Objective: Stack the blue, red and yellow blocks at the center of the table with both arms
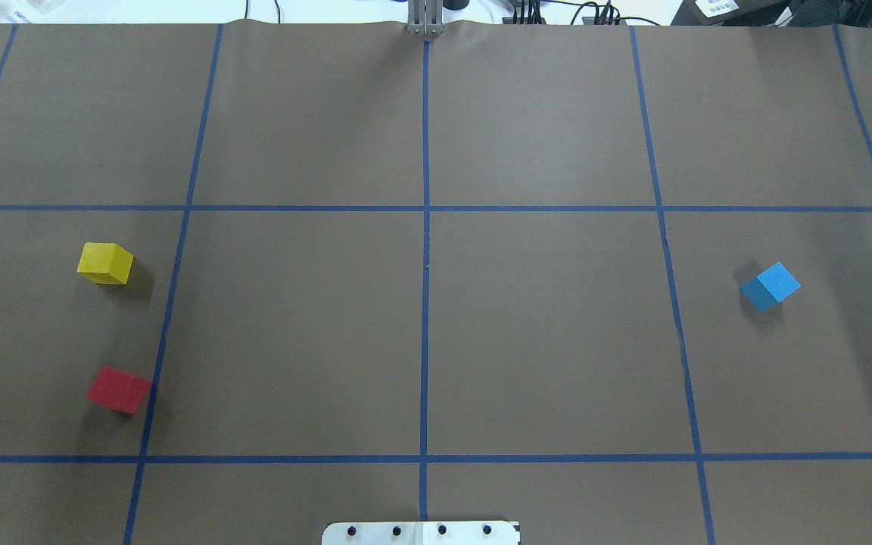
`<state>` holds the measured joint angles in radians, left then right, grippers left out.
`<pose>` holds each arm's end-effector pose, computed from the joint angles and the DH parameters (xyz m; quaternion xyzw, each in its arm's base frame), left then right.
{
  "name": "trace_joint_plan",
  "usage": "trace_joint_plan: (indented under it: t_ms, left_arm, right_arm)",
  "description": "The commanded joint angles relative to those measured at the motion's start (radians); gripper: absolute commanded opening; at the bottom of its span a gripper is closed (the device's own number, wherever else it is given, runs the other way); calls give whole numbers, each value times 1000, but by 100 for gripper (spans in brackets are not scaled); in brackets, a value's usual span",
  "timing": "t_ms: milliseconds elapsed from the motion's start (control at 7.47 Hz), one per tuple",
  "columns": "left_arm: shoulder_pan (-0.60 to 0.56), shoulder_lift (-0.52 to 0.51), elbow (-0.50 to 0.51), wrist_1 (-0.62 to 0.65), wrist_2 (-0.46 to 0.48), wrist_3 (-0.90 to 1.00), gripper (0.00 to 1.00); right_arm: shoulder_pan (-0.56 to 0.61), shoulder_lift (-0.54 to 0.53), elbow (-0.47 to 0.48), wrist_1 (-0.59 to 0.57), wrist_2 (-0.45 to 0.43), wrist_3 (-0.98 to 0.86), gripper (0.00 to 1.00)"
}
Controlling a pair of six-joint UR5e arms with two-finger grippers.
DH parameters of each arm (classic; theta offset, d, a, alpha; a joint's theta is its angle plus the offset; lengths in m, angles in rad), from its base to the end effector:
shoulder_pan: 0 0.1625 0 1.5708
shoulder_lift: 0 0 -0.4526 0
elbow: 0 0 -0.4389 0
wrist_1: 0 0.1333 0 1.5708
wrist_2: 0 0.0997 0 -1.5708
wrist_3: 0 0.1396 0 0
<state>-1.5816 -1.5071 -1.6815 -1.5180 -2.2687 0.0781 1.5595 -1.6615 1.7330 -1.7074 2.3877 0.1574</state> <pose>-0.0491 -0.5082 0.7011 0.0125 0.3417 0.0306 0.9392 0.0260 -0.4904 0.6837 -0.0632 -0.3930 0.0798 0.9139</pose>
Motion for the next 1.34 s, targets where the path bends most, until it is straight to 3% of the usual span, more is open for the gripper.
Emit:
trace_joint_plan:
  t_ms: [0, 536, 669, 937, 1071, 1205]
  left_arm:
    - [0, -1, 0, -1, 0, 0, 100]
    - [0, -8, -1, -2, 1, -1, 100]
    - [0, -16, -3, -4, 1, -1, 100]
    - [2, -19, -1, -7, 6, -1, 100]
    - [2, -19, -3, -8, 3, -3, 100]
    - [2, -21, -1, -10, 3, -4, 100]
  right_arm:
    - [5, 3, 2, -1, -1, -3, 99]
    - [8, 54, 28, 6, -10, -3, 99]
    - [-18, 104, 28, 9, -18, -6, 99]
    - [-134, 305, 19, 14, -36, 92, 99]
    - [-229, 313, 16, 53, -36, 123, 99]
    - [-283, 260, -9, 242, -35, 128, 99]
